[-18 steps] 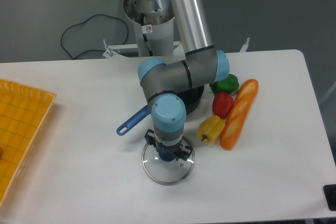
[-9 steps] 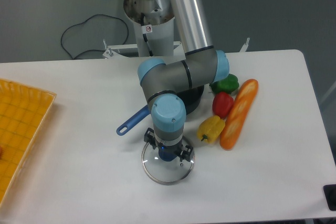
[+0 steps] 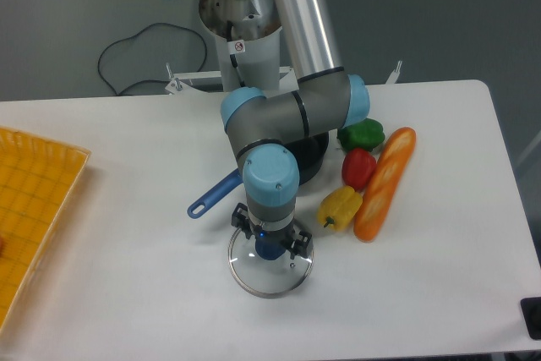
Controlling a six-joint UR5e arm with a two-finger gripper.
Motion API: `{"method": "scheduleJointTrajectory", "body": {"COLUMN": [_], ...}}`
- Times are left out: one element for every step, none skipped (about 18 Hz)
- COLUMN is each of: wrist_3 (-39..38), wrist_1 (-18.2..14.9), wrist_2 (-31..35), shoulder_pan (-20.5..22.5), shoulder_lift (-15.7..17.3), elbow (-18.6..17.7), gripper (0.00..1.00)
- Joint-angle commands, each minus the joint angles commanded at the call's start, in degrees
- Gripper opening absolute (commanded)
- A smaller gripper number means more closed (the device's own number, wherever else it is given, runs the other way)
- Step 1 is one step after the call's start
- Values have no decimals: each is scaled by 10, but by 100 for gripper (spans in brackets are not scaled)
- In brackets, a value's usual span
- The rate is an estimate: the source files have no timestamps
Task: Place the lid on the table
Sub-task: 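Raise the gripper up away from the lid's blue knob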
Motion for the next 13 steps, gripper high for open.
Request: {"method": "scheduleJointTrajectory", "body": {"wrist_3": [0, 0, 0, 1, 1, 1, 2, 3, 17, 40, 67, 90, 109], "wrist_1": [-1, -2, -3, -4, -4, -5, -14, -28, -43, -61, -77, -87, -95], "wrist_2": [3, 4, 5, 5, 5, 5, 5, 6, 6, 6, 6, 6, 6], "shoulder_pan": [0, 2, 5, 9, 11, 15, 18, 22, 25, 32, 39, 45, 50], "shoulder_lift": [7, 14, 22, 30, 37, 42, 48, 54, 62, 69, 76, 87, 94], "elbow": [-2, -2, -2, -2, -2, -2, -2, -2, -2, -2, -2, -2, -2], "gripper": [100, 100, 100, 100, 100, 100, 100, 100, 100, 100, 100, 100, 100]}}
